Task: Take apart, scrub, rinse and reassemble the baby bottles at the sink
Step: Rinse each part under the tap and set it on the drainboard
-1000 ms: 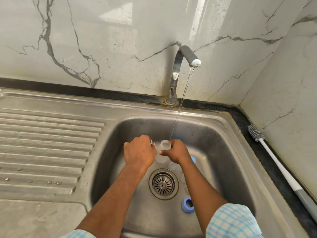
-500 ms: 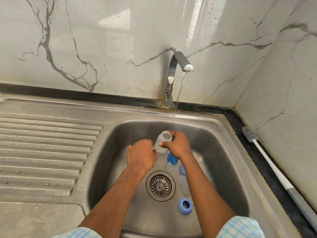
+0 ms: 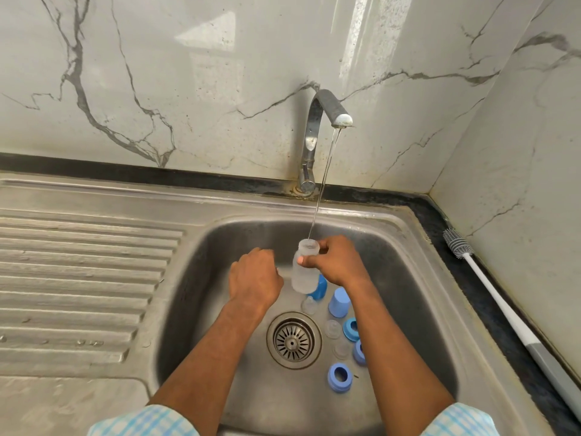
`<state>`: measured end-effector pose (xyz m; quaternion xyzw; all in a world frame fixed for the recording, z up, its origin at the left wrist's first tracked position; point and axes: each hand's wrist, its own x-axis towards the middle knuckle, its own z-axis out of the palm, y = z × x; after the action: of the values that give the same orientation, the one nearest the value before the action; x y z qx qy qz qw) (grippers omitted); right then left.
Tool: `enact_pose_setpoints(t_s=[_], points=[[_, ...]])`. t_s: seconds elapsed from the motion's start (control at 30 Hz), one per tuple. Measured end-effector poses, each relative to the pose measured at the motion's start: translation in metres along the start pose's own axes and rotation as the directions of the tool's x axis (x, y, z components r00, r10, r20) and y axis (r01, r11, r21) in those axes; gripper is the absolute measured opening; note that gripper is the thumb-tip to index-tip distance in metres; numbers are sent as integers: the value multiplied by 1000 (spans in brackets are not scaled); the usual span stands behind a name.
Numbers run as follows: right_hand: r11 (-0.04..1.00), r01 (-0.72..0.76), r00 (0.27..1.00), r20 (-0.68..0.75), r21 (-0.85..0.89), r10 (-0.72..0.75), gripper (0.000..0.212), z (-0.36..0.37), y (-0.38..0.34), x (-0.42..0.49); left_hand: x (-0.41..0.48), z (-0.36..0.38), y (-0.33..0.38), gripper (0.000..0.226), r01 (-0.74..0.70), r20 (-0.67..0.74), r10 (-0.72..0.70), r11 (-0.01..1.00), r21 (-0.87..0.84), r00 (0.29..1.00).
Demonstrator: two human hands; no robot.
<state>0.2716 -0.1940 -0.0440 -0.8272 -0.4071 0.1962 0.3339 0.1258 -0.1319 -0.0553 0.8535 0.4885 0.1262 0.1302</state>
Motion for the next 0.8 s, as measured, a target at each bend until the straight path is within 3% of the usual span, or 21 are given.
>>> enact_pose_setpoints(t_s=[0.03, 0.1, 0.2, 0.27, 0.33, 0.4, 0.47, 0.5, 0.57, 0.63, 0.7, 0.73, 0.8], points=[[999, 3, 998, -55, -51, -6, 33, 1, -1, -1, 0, 0, 0, 12, 1, -1, -1, 1000, 4, 1000], [999, 49, 993, -108, 6, -48, 34, 2, -4, -1, 0, 0, 1, 13, 0, -4, 0, 1000, 4, 1000], [1000, 28, 1000, -4, -7, -28, 31, 1, -7, 0, 2, 1, 0, 15, 5, -12, -5, 1000, -2, 1000], [994, 9, 997, -79, -105, -17, 29, 3, -8, -1, 2, 1, -1, 16, 13, -21, -13, 1000, -9, 1000], [998, 52, 987, -148, -31, -56, 30, 3, -10, -1, 3, 1, 0, 15, 21, -20, -21, 1000, -8, 1000], [999, 35, 997, -66, 12, -34, 30, 0, -10, 0, 3, -1, 0, 12, 27, -20, -27, 1000, -12, 999], [993, -19, 1000, -23, -114, 17, 27, -1, -8, -1, 2, -2, 0, 11, 29, -20, -29, 1000, -12, 999], [988, -27, 997, -79, -151, 16, 26, 0, -8, -2, 2, -2, -1, 11, 28, -18, -28, 1000, -12, 999], [998, 28, 984, -175, -60, -39, 26, -1, -10, -3, 2, -1, 0, 10, 29, -10, -29, 999, -22, 1000], [999, 54, 992, -112, 5, -53, 29, -2, -14, -4, 2, -1, 0, 10, 37, -11, -37, 999, -34, 999], [996, 6, 999, -33, -91, -9, 25, -2, -13, -4, 2, -3, 0, 12, 37, -7, -37, 999, -30, 999], [989, -12, 998, -65, -145, 2, 24, -2, -12, -4, 2, -3, -1, 13, 35, -7, -35, 999, -25, 999], [996, 4, 989, -144, -94, -17, 27, -3, -10, -5, 2, -2, -1, 14, 34, -9, -35, 999, -25, 999]])
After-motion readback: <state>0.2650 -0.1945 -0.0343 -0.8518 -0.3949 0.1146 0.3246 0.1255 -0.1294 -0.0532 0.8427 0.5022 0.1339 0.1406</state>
